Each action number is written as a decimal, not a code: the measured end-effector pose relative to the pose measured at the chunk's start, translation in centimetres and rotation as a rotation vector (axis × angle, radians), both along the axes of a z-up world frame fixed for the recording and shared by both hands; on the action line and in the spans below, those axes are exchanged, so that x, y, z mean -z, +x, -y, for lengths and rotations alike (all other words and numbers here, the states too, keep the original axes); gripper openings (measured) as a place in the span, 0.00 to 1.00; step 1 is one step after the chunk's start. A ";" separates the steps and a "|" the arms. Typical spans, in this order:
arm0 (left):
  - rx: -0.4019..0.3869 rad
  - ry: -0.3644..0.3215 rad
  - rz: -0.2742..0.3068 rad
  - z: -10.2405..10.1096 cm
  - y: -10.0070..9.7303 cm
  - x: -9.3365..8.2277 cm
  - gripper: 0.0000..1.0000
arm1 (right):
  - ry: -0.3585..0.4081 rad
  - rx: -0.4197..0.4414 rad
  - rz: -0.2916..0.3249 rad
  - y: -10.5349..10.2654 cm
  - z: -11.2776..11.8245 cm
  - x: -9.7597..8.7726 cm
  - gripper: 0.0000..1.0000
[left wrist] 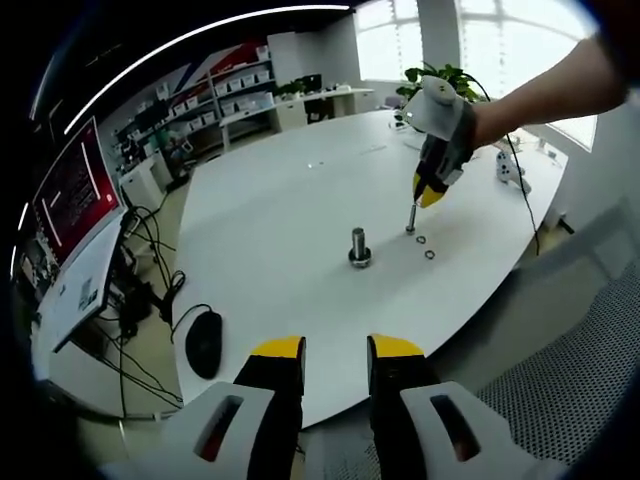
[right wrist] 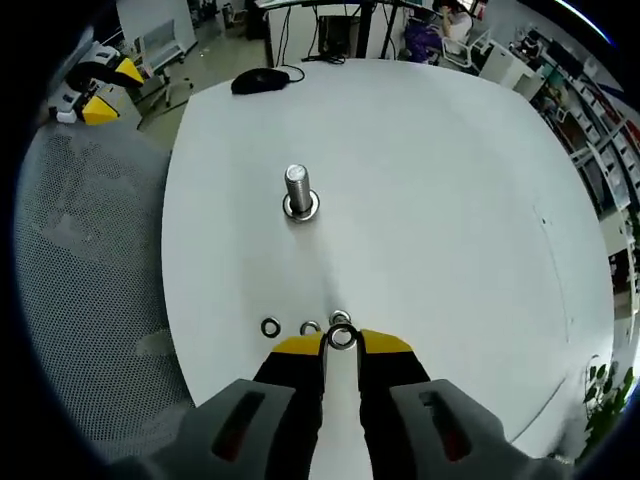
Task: Place the washer onto the threaded stud by aligning its center hole with the stud, sliding it down to the base, and recovering from edge contact or off-axis alignment until the washer reaches the visible bottom stop.
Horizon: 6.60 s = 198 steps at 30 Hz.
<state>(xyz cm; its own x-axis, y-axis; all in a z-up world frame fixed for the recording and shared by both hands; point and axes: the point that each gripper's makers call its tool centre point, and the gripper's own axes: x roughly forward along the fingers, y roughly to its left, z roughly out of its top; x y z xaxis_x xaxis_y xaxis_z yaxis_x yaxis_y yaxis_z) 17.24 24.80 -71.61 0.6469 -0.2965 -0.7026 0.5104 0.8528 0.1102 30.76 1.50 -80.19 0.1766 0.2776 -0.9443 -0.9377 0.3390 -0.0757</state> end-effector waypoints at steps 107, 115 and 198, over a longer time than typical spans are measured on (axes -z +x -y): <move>0.016 0.005 -0.012 0.2 -0.2 0.3 0.19 | -0.041 0.075 -0.100 -1.8 0.6 5.6 0.21; 0.020 0.003 -0.010 0.3 -0.2 0.2 0.19 | -0.044 0.080 -0.113 -2.4 -0.1 6.3 0.21; 0.026 0.010 -0.014 0.3 -0.3 0.3 0.19 | -0.172 0.074 -0.090 -2.1 0.0 6.8 0.15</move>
<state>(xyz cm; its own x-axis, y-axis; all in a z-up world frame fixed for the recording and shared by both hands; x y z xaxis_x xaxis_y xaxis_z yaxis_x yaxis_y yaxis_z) 16.97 24.47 -71.92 0.6288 -0.3060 -0.7148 0.5341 0.8381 0.1110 28.62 1.54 -86.96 0.1032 0.1001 -0.9896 -0.9165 0.3962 -0.0554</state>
